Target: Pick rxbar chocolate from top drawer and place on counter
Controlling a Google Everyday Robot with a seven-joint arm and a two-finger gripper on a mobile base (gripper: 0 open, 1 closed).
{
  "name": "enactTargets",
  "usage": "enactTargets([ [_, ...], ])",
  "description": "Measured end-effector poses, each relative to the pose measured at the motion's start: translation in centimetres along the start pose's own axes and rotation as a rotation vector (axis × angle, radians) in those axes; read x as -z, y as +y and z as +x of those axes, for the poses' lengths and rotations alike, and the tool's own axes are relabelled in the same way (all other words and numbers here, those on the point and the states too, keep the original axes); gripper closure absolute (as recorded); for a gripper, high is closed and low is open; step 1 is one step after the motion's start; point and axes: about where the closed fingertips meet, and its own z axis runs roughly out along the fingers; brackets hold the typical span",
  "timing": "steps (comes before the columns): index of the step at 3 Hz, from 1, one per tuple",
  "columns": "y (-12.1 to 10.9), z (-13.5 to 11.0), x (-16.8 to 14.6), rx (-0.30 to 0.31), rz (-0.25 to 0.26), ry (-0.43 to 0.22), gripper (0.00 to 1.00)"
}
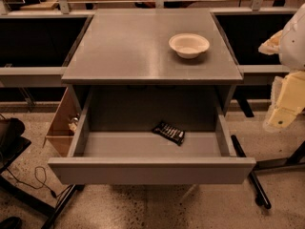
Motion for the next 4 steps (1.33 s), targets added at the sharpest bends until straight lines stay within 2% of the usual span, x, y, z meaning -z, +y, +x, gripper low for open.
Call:
enactTargets([
  [1,0.0,0.0,0.0,0.000,0.000,0.000,0.00],
  [2,-0.6,-2.2,-2.9,-0.027,0.005,0.019,0.00],
  [4,-3.6,-9.1,-15.8,-0.111,-0.040,0.042,0.00],
])
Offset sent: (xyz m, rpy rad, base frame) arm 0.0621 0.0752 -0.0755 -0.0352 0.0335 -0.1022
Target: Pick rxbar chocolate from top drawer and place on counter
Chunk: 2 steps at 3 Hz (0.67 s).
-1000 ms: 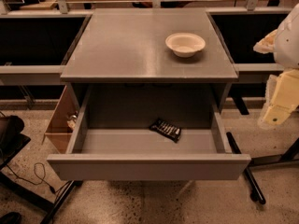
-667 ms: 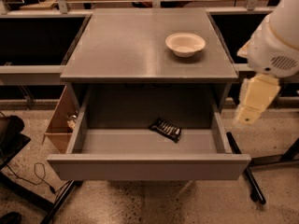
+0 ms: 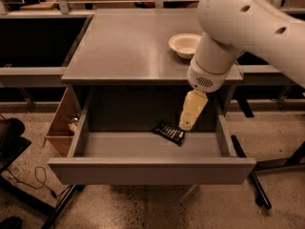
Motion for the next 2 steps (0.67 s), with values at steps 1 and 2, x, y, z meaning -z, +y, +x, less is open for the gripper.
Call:
enactTargets([
  [1,-0.3,-1.5,-5.5,-0.074,-0.042,0.028,0.00],
  [2,0.6,-1.6,-9.1,-0.147,-0.064,0.051,0.00],
])
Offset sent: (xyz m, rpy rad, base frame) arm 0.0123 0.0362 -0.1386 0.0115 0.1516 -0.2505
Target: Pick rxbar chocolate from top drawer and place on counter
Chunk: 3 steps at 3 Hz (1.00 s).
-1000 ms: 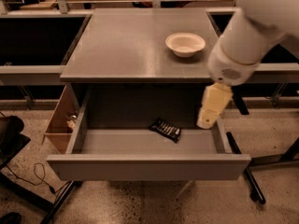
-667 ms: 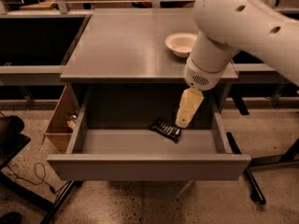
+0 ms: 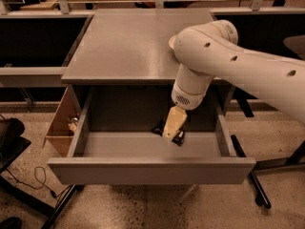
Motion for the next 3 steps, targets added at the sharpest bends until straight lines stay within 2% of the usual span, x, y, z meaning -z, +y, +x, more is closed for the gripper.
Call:
enactTargets([
  [1,0.3,-0.1,-3.4,-0.040,0.001,0.007,0.00],
  [2,-0.8,-0.4,-6.2,-0.068,0.025,-0.016,0.00],
  [3,-1.7,-1.4,-8.7,-0.092,0.028,-0.041,0.00],
])
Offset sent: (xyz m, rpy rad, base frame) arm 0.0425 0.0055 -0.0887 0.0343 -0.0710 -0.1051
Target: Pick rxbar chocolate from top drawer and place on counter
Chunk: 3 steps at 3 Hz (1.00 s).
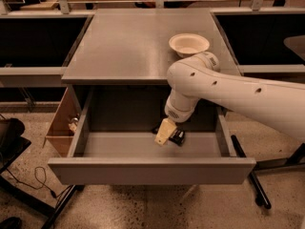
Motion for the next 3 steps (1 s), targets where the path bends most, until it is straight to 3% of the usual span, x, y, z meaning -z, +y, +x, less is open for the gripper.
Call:
enactTargets([
  [2,-0.7,-2.4,-4.6,0.004,0.024,-0.054,0.00],
  [3,-0.6,-3.2,-7.0,0.019,0.006,-0.066,0.00],
])
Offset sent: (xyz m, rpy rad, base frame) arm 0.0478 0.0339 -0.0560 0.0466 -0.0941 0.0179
